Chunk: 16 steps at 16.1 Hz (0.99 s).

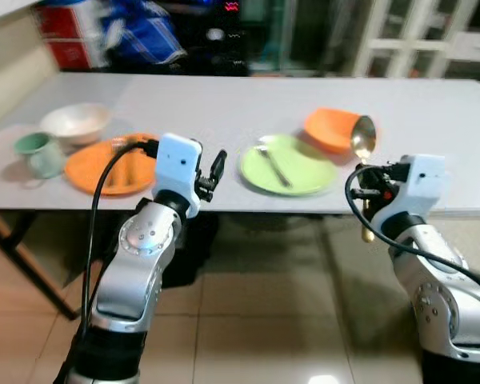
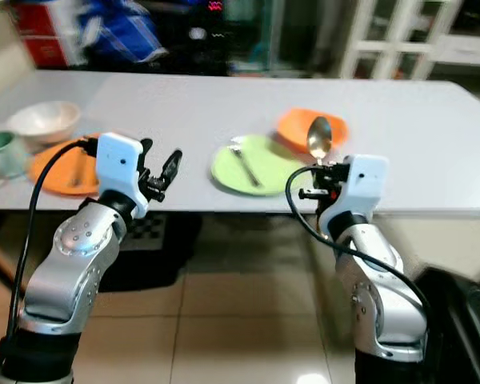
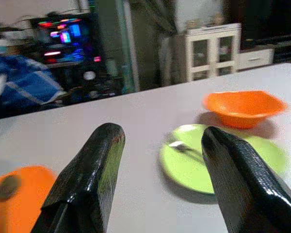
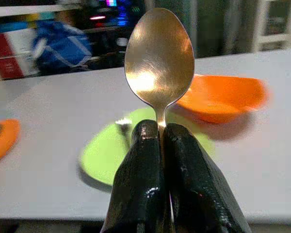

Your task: Setting the table

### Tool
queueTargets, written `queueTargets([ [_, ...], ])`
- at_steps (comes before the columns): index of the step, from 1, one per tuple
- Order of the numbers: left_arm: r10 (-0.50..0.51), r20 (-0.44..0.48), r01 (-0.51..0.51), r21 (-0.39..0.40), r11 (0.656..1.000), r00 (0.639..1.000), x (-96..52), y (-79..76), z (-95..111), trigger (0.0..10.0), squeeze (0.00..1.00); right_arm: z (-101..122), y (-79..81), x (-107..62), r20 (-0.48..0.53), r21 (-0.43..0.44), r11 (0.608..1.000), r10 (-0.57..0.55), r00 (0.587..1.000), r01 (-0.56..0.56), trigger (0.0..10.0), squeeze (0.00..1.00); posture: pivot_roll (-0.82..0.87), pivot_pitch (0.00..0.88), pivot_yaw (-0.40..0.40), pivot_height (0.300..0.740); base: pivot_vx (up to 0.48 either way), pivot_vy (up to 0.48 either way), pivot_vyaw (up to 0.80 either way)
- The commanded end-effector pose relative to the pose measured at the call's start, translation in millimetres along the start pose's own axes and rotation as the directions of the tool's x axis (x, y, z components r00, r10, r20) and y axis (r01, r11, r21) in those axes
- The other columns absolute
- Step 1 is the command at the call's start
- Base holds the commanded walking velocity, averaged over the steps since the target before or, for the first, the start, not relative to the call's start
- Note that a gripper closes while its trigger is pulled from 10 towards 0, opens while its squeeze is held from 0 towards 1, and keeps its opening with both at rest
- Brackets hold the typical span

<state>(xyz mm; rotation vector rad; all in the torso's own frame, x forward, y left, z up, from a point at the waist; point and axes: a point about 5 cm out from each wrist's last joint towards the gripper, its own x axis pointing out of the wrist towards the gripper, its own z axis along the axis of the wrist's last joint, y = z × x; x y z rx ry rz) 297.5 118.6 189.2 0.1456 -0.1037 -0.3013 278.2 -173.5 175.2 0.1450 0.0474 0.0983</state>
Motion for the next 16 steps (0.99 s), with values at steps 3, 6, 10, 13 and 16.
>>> queueTargets([
  [3, 0.021, -0.006, -0.020, 0.019, 1.000, 1.000, -0.9, 6.2, 0.3, 10.0, 0.00, -0.1, 7.6, 1.9, -0.007, -0.008, 0.999, 0.046, 0.999, -0.046, 10.0, 0.00, -0.04, 0.000, -0.027, 0.740, 0.475, 0.000, 0.00],
  [6, 0.013, -0.007, -0.013, 0.023, 1.000, 1.000, -1.4, 5.5, -0.1, 10.0, 0.00, -2.5, 7.3, 1.3, -0.022, -0.023, 0.999, 0.039, 0.999, -0.039, 10.0, 0.00, -0.04, 0.000, -0.028, 0.740, 0.472, 0.000, 0.00],
  [10, 0.001, -0.009, -0.001, 0.024, 1.000, 1.000, -1.8, 4.4, -0.7, 10.0, 0.00, -5.0, 5.0, 0.4, -0.033, -0.033, 0.999, 0.027, 0.999, -0.028, 10.0, 0.00, -0.04, 0.000, -0.025, 0.740, 0.473, 0.000, 0.00],
  [13, -0.008, -0.022, 0.009, 0.037, 0.999, 1.000, -1.8, 1.7, -2.3, 10.0, 0.00, -7.9, -0.4, -0.3, -0.054, -0.058, 0.998, 0.011, 0.998, -0.014, 10.0, 0.00, -0.04, 0.000, -0.023, 0.740, 0.412, 0.000, 0.00],
  [16, -0.091, -0.038, 0.093, 0.058, 0.994, 0.995, -5.0, -6.7, -6.3, 10.0, 0.00, -8.0, -9.6, 1.8, -0.069, -0.106, 0.994, 0.001, 0.998, -0.008, 10.0, 0.00, -0.04, 0.000, -0.024, 0.740, 0.000, 0.000, 0.00],
])
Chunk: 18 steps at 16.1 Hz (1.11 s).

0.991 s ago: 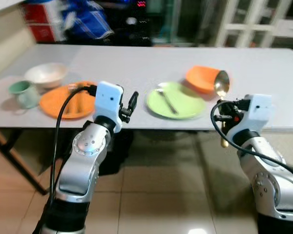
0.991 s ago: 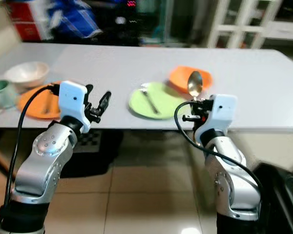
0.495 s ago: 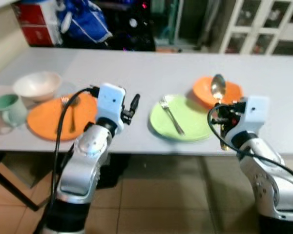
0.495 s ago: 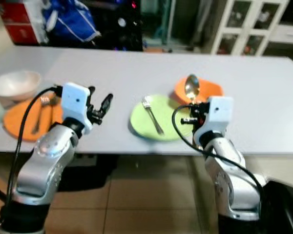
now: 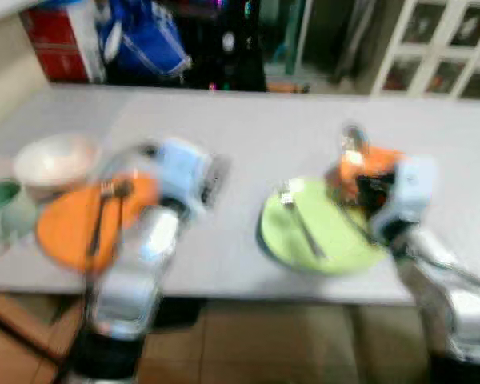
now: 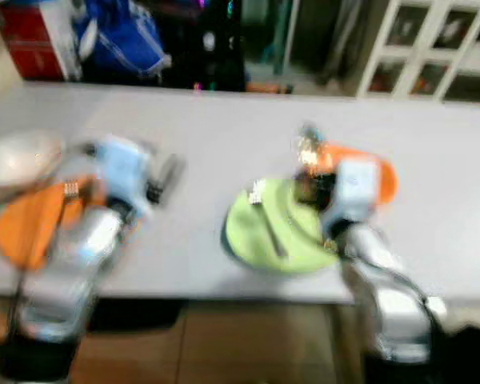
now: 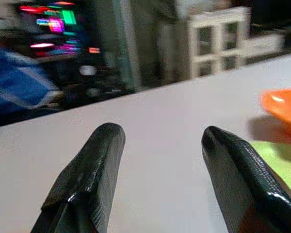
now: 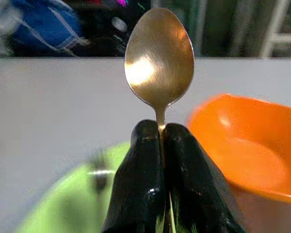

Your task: Setting the table

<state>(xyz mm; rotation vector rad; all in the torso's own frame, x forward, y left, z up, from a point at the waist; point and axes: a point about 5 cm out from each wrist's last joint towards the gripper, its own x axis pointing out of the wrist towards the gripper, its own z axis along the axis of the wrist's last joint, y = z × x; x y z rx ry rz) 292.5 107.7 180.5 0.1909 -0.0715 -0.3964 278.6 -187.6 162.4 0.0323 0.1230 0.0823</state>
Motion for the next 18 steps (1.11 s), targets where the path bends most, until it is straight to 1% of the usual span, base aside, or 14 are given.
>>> queueTargets([
  [1, -0.021, -0.009, 0.021, 0.031, 0.999, 1.000, -4.9, 4.0, -1.1, 10.0, 0.00, 3.5, 4.8, 2.5, 0.009, -0.006, 0.999, 0.033, 0.999, -0.033, 10.0, 0.00, -0.04, 0.000, -0.023, 0.740, 0.000, 0.000, 0.00],
  [2, -0.050, -0.016, 0.050, 0.041, 0.998, 0.999, -7.0, 1.9, -2.9, 10.0, 0.00, 3.2, 3.7, 3.2, 0.002, -0.012, 0.999, 0.040, 0.999, -0.040, 10.0, 0.00, -0.04, 0.000, -0.022, 0.740, 0.000, 0.000, 0.00],
  [3, -0.110, -0.040, 0.112, 0.056, 0.992, 0.993, -11.4, -2.1, -6.7, 10.0, 0.00, 1.3, -1.4, 5.5, -0.022, -0.040, 0.997, 0.059, 0.998, -0.060, 10.0, 0.00, -0.04, 0.000, -0.014, 0.740, 0.000, 0.000, 0.00],
  [5, -0.169, -0.051, 0.172, 0.054, 0.984, 0.984, -14.6, -6.0, -7.4, 10.0, 0.00, -6.0, -15.4, 9.9, -0.081, -0.101, 0.992, 0.067, 0.994, -0.075, 10.0, 0.00, -0.04, 0.000, -0.004, 0.740, 0.000, 0.000, 0.00],
  [6, -0.205, -0.049, 0.207, 0.056, 0.977, 0.978, -17.0, -8.6, -6.7, 10.0, 0.00, -10.8, -20.1, 10.1, -0.109, -0.113, 0.990, 0.073, 0.991, -0.085, 10.0, 0.00, -0.05, 0.000, 0.005, 0.740, 0.000, 0.000, 0.00],
  [8, -0.322, -0.053, 0.325, 0.057, 0.944, 0.945, -22.2, -16.3, -5.7, 10.0, 0.00, -18.6, -30.3, 17.1, -0.149, -0.154, 0.980, 0.102, 0.984, -0.124, 10.0, 0.00, -0.04, 0.000, 0.018, 0.740, 0.000, 0.000, 0.00],
  [9, -0.386, -0.059, 0.390, 0.069, 0.918, 0.920, -26.4, -20.6, -5.1, 10.0, 0.00, -22.6, -36.5, 23.1, -0.165, -0.162, 0.977, 0.114, 0.980, -0.141, 10.0, 0.00, -0.04, 0.000, 0.026, 0.740, 0.000, 0.000, 0.00],
  [10, -0.426, -0.062, 0.429, 0.060, 0.901, 0.903, -31.4, -23.2, -4.8, 10.0, 0.00, -25.3, -39.5, 25.8, -0.170, -0.163, 0.975, 0.121, 0.978, -0.149, 10.0, 0.00, -0.03, 0.000, 0.034, 0.740, 0.000, 0.000, 0.00],
  [11, -0.465, -0.070, 0.469, 0.052, 0.882, 0.882, -35.4, -23.9, -3.7, 10.0, 0.00, -27.7, -42.4, 32.2, -0.174, -0.157, 0.974, 0.133, 0.976, -0.161, 10.0, 0.00, -0.02, 0.000, 0.042, 0.740, 0.000, 0.000, 0.00],
  [13, -0.522, -0.081, 0.525, 0.028, 0.851, 0.849, -40.9, -23.1, -1.6, 10.0, 0.00, -34.2, -51.2, 45.8, -0.208, -0.140, 0.974, 0.147, 0.967, -0.179, 10.0, 0.00, -0.01, 0.000, 0.050, 0.740, 0.000, 0.000, 0.00],
  [14, -0.541, -0.084, 0.545, 0.024, 0.838, 0.837, -43.6, -23.5, -0.8, 10.0, 0.00, -35.2, -52.8, 49.1, -0.217, -0.133, 0.972, 0.161, 0.963, -0.192, 10.0, 0.00, 0.00, 0.007, 0.049, 0.740, 0.000, 0.000, 0.00],
  [15, -0.552, -0.088, 0.556, 0.023, 0.831, 0.829, -45.8, -23.8, -0.4, 10.0, 0.00, -36.7, -54.1, 51.8, -0.228, -0.127, 0.970, 0.173, 0.958, -0.206, 10.0, 0.00, 0.00, 0.013, 0.050, 0.740, 0.000, 0.000, 0.00],
  [16, -0.572, -0.098, 0.576, 0.009, 0.818, 0.814, -50.6, -25.8, -0.4, 10.0, 0.00, -39.7, -59.4, 57.7, -0.261, -0.148, 0.966, 0.169, 0.950, -0.213, 10.0, 0.00, 0.01, 0.022, 0.048, 0.740, 0.000, 0.000, 0.00],
  [18, -0.585, -0.114, 0.588, -0.001, 0.809, 0.803, -55.1, -26.7, -2.2, 10.0, 0.00, -40.9, -63.8, 63.1, -0.274, -0.149, 0.968, 0.155, 0.949, -0.201, 10.0, 0.00, 0.01, 0.029, 0.046, 0.740, 0.000, 0.000, 0.00],
])
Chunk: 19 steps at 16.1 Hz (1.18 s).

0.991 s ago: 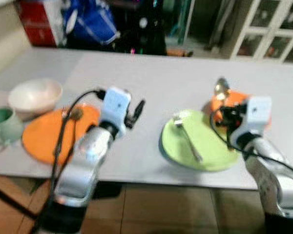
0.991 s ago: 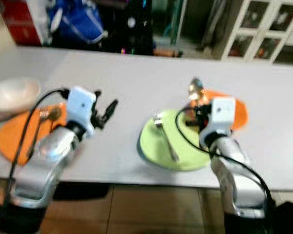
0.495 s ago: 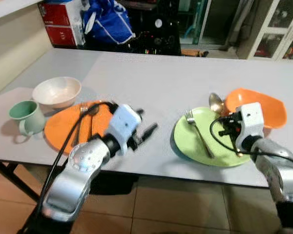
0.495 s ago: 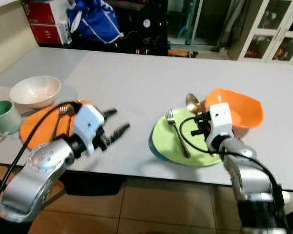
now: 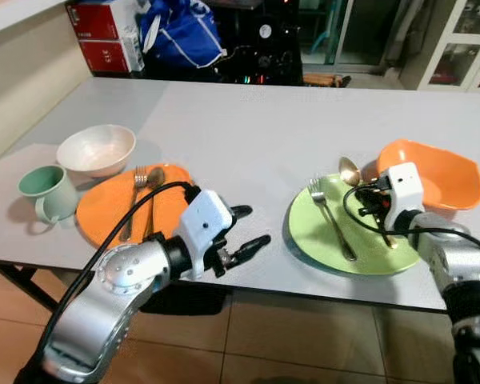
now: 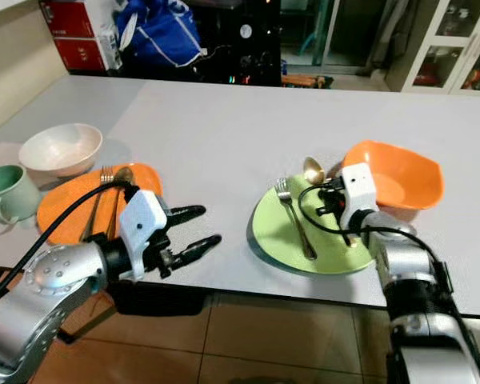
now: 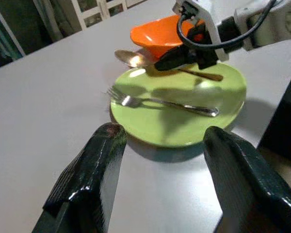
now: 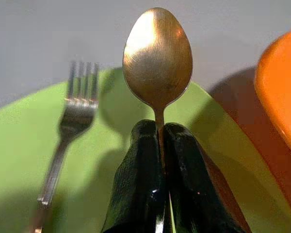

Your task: Setting the table

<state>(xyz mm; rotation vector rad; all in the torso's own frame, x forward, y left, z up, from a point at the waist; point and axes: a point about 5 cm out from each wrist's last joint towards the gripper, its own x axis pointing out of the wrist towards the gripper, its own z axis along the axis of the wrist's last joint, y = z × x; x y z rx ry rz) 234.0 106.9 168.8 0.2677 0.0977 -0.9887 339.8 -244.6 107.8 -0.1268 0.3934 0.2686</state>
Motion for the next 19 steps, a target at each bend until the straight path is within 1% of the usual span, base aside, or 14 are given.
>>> queueTargets([
  [1, -0.022, -0.004, 0.022, -0.001, 1.000, 1.000, -1.6, -2.7, 1.6, 10.0, 0.00, 3.2, -3.3, 2.8, 0.001, -0.011, 1.000, -0.002, 1.000, 0.002, 10.0, 0.00, 0.01, 0.032, 0.043, 0.740, 0.000, 0.000, 0.00],
  [3, -0.016, -0.009, 0.016, -0.004, 1.000, 1.000, -1.7, -2.7, 1.8, 10.0, 0.00, -0.2, -3.8, 6.7, -0.028, 0.003, 1.000, 0.001, 1.000, -0.001, 10.0, 0.00, 0.01, 0.032, 0.038, 0.740, 0.000, 0.000, 0.00],
  [5, -0.014, -0.011, 0.014, -0.007, 1.000, 1.000, -1.4, -3.3, 2.8, 10.0, 0.00, -4.2, -1.4, 10.0, -0.051, 0.044, 0.999, 0.024, 0.998, -0.022, 10.0, 0.00, 0.01, 0.032, 0.034, 0.740, 0.000, 0.000, 0.00],
  [6, -0.010, -0.013, 0.010, -0.007, 1.000, 1.000, -0.9, -3.5, 3.2, 10.0, 0.00, -5.8, 3.0, 12.9, -0.054, 0.037, 0.998, 0.045, 0.998, -0.043, 10.0, 0.00, 0.01, 0.030, 0.031, 0.740, 0.000, 0.000, 0.00],
  [8, -0.013, -0.012, 0.013, -0.008, 1.000, 1.000, -0.1, -3.8, 3.5, 10.0, 0.00, -5.2, 4.9, 15.1, -0.051, 0.048, 0.998, 0.046, 0.998, -0.043, 10.0, 0.00, 0.01, 0.030, 0.030, 0.740, 0.000, 0.000, 0.00],
  [12, -0.016, -0.006, 0.016, -0.011, 1.000, 1.000, 2.5, -5.3, 5.0, 10.0, 0.00, -8.7, 12.1, 18.5, -0.071, 0.061, 0.995, 0.084, 0.994, -0.080, 10.0, 0.00, 0.00, 0.029, 0.025, 0.740, 0.000, 0.000, 0.00],
  [15, -0.017, -0.002, 0.017, -0.013, 1.000, 1.000, 3.3, -5.4, 5.7, 10.0, 0.00, -13.4, 11.1, 18.2, -0.102, 0.069, 0.995, 0.077, 0.992, -0.070, 10.0, 0.00, 0.00, 0.026, 0.020, 0.740, 0.000, 0.000, 0.00],
  [18, -0.024, -0.001, 0.024, -0.015, 1.000, 1.000, 3.9, -6.0, 5.3, 10.0, 0.00, -13.6, 5.5, 15.8, -0.103, 0.078, 0.996, 0.048, 0.994, -0.040, 10.0, 0.00, -0.01, 0.019, 0.023, 0.740, 0.000, 0.000, 0.00],
  [19, -0.025, 0.000, 0.025, -0.014, 1.000, 1.000, 4.6, -5.6, 5.3, 10.0, 0.00, -13.6, 4.8, 15.3, -0.103, 0.082, 0.996, 0.047, 0.994, -0.039, 10.0, 0.51, -0.01, 0.015, 0.026, 0.740, 0.000, 0.000, 0.00],
])
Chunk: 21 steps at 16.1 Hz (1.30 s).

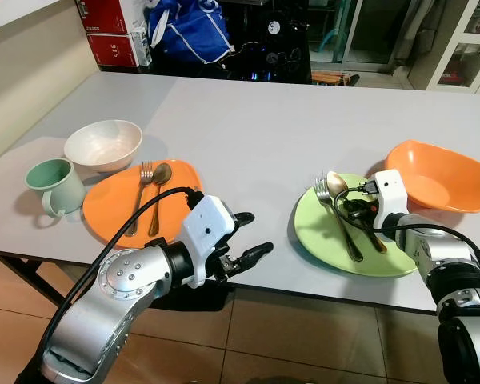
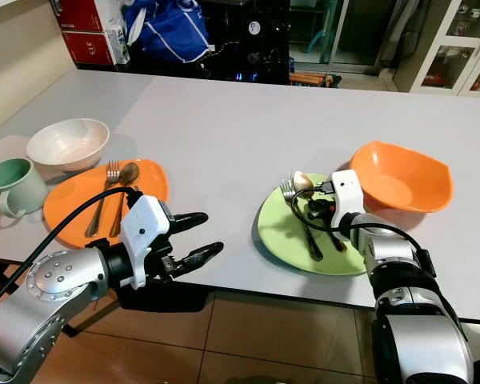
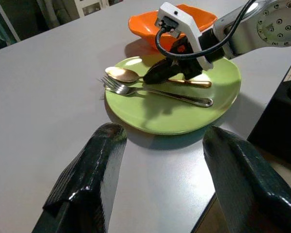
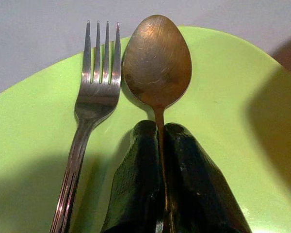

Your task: Setting the table

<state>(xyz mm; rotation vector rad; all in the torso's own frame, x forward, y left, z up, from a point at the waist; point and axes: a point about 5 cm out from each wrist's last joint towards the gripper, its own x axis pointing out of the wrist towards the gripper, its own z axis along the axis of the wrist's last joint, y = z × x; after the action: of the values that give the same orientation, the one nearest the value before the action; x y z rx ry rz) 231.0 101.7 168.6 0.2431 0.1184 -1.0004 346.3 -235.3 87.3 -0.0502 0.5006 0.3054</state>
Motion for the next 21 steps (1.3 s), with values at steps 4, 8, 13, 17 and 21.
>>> queueTargets([
  [4, -0.016, 0.012, 0.016, 0.020, 1.000, 1.000, 6.0, 0.8, 4.9, 10.0, 0.00, 3.1, -4.8, -2.2, -0.005, 0.006, 1.000, -0.012, 1.000, 0.012, 10.0, 1.00, -0.02, 0.002, 0.026, 0.740, 0.000, 0.000, 0.00],
  [8, -0.016, 0.033, 0.016, 0.024, 1.000, 0.999, 9.7, 3.6, 8.9, 10.0, 0.00, 13.8, -6.9, -4.0, 0.033, 0.032, 0.999, 0.001, 0.999, -0.002, 10.0, 1.00, -0.03, 0.000, 0.023, 0.740, 0.000, 0.000, 0.00],
  [13, -0.014, 0.041, 0.013, 0.030, 0.999, 0.999, 12.6, 6.8, 9.5, 10.0, 0.00, 18.6, -7.4, -5.3, 0.066, 0.039, 0.999, 0.014, 0.998, -0.017, 10.0, 1.00, -0.03, 0.000, 0.022, 0.740, 0.000, 0.000, 0.00],
  [17, 0.041, 0.056, -0.043, 0.051, 0.998, 0.998, 13.3, 14.0, 12.1, 10.0, 0.00, 44.0, -18.2, -14.8, 0.199, 0.003, 0.998, -0.055, 0.978, 0.056, 10.0, 0.77, -0.02, 0.000, 0.008, 0.740, 0.000, 0.000, 0.00],
  [21, 0.369, 0.102, -0.371, 0.006, 0.929, 0.924, 0.3, 44.4, 16.5, 10.0, 0.00, 103.6, -1.0, -57.8, 0.529, 0.018, 1.000, -0.026, 0.848, 0.020, 10.0, 0.00, -0.03, 0.000, 0.002, 0.740, 0.000, 0.000, 0.00],
])
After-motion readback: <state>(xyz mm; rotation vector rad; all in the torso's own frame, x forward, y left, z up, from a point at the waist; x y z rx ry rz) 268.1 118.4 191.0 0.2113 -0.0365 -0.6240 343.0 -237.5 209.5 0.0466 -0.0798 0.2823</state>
